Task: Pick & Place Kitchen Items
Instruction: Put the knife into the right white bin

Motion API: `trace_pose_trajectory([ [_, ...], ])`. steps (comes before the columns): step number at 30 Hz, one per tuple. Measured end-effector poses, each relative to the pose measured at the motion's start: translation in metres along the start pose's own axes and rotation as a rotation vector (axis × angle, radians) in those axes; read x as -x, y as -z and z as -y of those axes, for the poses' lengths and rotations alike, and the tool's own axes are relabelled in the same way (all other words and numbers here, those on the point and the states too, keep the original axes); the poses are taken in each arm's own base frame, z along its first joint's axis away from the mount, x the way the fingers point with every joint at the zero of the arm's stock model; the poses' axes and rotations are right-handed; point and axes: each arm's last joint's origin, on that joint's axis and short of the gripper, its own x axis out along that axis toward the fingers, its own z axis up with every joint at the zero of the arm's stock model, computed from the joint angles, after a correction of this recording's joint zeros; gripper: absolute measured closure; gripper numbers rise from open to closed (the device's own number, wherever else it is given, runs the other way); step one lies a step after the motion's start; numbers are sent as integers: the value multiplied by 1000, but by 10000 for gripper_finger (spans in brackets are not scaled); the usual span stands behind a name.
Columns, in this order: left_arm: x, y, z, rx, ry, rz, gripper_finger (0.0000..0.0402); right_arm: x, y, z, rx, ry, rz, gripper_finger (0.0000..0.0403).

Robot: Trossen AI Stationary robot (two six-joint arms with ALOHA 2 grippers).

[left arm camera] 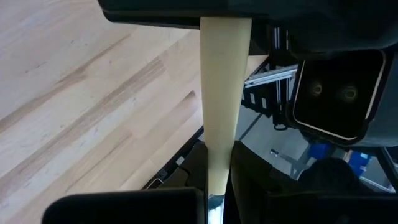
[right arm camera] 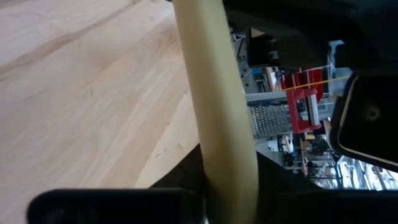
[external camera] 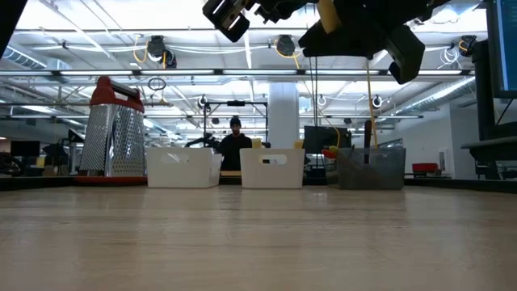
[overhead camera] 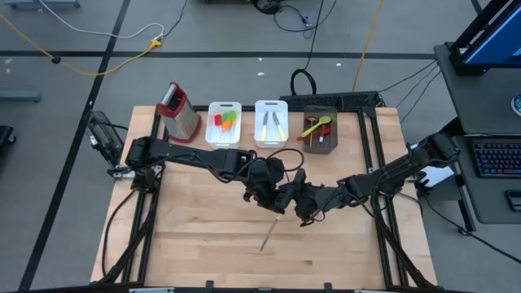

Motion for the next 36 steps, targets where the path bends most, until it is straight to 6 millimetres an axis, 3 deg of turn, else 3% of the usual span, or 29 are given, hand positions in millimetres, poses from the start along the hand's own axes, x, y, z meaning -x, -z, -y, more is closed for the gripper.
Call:
trace_pose_trajectory([
  [6,1,-1,-1,0,-3,2,366,0,0,-1,-15,-13,10,375],
  [24,2,-6,-3,-58,-27,37,363,-1,4,-3,-52,-40,-28,381],
  [36,3,-10,-6,-120,-61,94,230,0,8,-7,-41,-79,-59,382],
])
